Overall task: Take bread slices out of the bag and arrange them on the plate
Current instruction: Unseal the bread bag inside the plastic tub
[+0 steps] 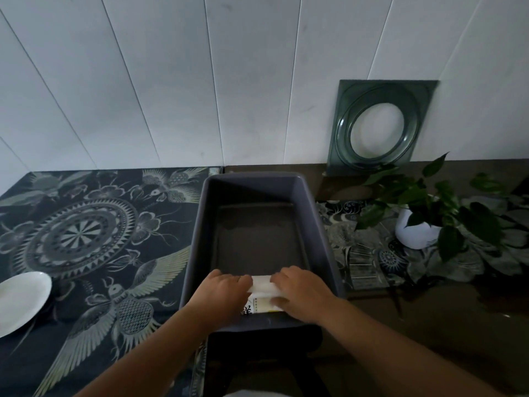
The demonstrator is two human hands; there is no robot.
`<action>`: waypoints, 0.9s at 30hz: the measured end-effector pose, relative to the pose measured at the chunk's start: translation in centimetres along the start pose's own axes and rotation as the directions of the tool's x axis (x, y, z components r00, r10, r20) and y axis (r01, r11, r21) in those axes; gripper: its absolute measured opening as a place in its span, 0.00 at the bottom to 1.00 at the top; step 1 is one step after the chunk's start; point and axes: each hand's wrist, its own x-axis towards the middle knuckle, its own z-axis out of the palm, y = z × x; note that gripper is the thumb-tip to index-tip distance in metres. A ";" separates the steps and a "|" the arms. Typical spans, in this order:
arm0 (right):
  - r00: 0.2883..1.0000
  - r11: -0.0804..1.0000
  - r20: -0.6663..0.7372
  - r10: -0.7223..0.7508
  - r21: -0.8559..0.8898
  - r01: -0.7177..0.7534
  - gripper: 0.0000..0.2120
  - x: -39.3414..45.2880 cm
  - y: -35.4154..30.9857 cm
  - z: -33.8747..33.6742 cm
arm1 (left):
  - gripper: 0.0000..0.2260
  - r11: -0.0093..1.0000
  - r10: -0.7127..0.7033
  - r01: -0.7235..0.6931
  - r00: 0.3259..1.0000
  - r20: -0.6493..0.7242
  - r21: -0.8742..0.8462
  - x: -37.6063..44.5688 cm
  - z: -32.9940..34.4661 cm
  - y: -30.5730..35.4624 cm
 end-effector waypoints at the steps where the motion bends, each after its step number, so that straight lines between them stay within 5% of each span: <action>1: 0.999 1.000 -0.036 -0.014 -0.008 0.013 0.18 0.0 -0.1 0.1 | 0.11 1.000 -0.001 0.001 1.000 -0.011 -0.028 -0.2 -0.2 0.1; 5: 0.987 0.994 -0.158 0.001 0.105 0.016 0.12 -0.1 -0.4 -0.7 | 0.05 0.984 -0.045 0.030 0.996 -0.080 -0.175 -0.4 -0.3 -0.3; 9: 0.963 0.985 -0.204 -0.174 -0.032 0.171 0.06 -0.8 -0.3 -1.7 | 0.07 0.975 -0.052 0.039 0.997 -0.054 -0.218 -0.3 0.0 -0.6; 13: 0.954 0.977 -0.211 -0.211 -0.054 0.204 0.05 -1.0 -0.3 -2.0 | 0.15 0.980 -0.014 0.002 0.998 -0.060 -0.198 -0.2 0.1 -0.6; 18: 0.983 0.987 -0.162 -0.083 0.121 0.103 0.13 -1.2 -0.4 -1.9 | 0.16 0.994 0.027 -0.036 0.996 -0.091 -0.106 -0.4 -0.4 -0.1; 20: 0.981 0.986 -0.182 -0.059 0.141 0.086 0.14 -1.5 -0.4 -1.9 | 0.09 0.990 0.040 -0.060 0.988 -0.151 -0.126 -0.6 -0.7 0.1; 27: 0.951 0.974 -0.252 -0.179 0.093 0.208 0.11 -1.9 -1.3 -2.3 | 0.12 0.981 0.065 -0.090 0.987 -0.147 -0.170 -1.3 -1.8 0.7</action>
